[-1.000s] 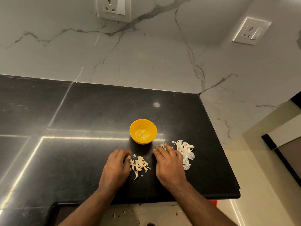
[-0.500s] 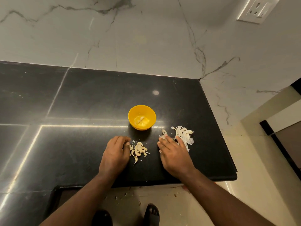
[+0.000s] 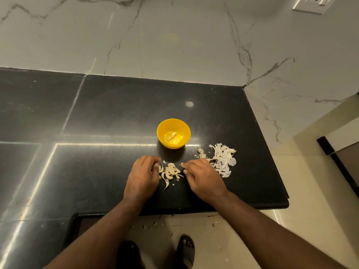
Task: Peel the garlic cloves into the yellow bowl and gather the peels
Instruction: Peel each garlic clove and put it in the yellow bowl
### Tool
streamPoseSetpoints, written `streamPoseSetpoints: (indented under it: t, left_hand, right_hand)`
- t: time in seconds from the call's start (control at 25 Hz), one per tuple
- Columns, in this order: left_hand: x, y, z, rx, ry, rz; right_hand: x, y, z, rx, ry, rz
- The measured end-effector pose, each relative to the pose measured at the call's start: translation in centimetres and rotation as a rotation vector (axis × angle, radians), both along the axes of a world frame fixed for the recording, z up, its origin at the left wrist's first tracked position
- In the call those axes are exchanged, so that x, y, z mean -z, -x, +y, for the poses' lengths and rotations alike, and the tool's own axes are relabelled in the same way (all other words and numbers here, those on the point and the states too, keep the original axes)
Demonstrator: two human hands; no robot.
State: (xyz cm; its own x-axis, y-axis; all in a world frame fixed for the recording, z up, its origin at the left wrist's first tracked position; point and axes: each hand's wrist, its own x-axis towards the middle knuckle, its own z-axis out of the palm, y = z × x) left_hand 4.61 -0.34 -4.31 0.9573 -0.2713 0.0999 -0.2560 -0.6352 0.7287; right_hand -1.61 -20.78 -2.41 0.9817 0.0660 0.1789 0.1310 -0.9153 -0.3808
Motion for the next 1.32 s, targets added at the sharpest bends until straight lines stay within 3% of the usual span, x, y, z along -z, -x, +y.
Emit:
streamPoseSetpoints:
  t: [0.12, 0.24, 0.52, 0.68, 0.84, 1.08, 1.32]
  left_hand:
    - [0.0, 0.0, 0.1, -0.007, 0.01, 0.008]
    - [-0.1, 0.0, 0.2, -0.035, 0.062, 0.013]
    - [-0.2, 0.0, 0.3, -0.052, 0.113, 0.01]
    - [-0.2, -0.1, 0.4, -0.047, 0.115, -0.004]
    - [-0.3, 0.1, 0.3, -0.037, 0.102, 0.003]
    - [-0.3, 0.1, 0.4, -0.039, 0.099, 0.009]
    - [-0.2, 0.2, 0.8, 0.084, 0.077, -0.073]
  right_hand:
    - [-0.4, -1.1, 2.0, 0.1, -0.234, 0.209]
    - [-0.1, -1.8, 2.8, 0.184, -0.243, 0.281]
    - [-0.9, -1.2, 3.9, 0.256, -0.367, 0.16]
    - [-1.2, 0.4, 5.5, 0.218, -0.287, 0.322]
    - [-0.7, 0.6, 7.0, 0.295, -0.155, 0.311]
    - [-1.2, 0.6, 6.0, 0.363, -0.489, 0.21]
    - [-1.8, -0.6, 5.9, 0.407, -0.586, 0.206]
